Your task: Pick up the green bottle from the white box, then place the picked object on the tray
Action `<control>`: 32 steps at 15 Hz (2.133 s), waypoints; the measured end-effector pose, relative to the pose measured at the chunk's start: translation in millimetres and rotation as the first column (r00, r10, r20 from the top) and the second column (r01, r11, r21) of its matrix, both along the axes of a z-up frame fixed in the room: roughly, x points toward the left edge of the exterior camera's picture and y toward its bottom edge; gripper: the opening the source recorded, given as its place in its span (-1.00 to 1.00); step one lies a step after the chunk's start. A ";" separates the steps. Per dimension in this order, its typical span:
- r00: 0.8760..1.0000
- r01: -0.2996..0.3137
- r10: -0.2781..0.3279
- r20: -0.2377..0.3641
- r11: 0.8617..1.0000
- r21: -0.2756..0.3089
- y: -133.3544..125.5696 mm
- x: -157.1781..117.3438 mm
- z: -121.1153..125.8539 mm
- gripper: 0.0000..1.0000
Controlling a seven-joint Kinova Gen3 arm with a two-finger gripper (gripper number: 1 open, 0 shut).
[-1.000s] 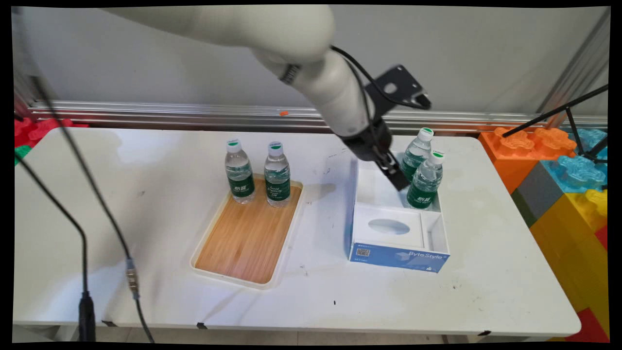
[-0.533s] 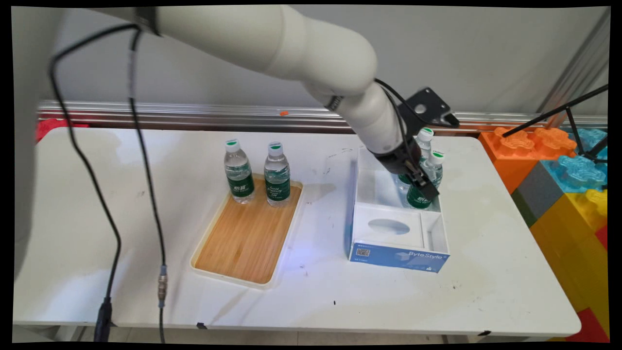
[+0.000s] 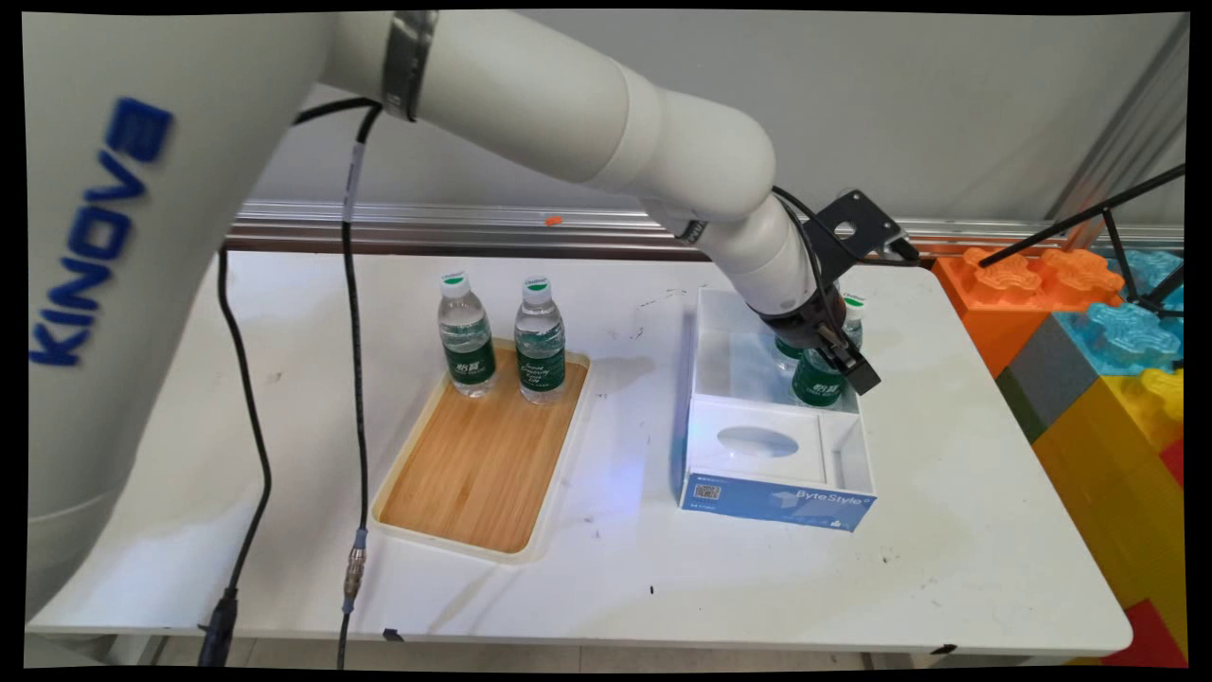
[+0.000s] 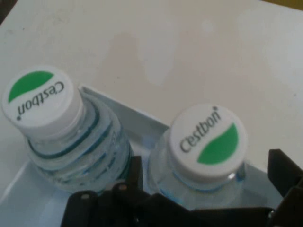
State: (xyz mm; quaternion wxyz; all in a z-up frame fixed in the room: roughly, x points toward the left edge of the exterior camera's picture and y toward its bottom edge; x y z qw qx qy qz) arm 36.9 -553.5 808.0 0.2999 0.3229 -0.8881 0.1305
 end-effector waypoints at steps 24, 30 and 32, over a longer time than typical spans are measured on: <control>0.999 -0.034 0.034 -0.003 0.999 -0.032 51.4 40.0 116.1 -1.00; 0.998 -0.023 0.026 0.060 0.999 -0.047 111.2 108.2 170.4 -1.00; 0.997 -0.004 0.007 0.080 0.999 -0.041 130.6 131.1 175.2 -1.00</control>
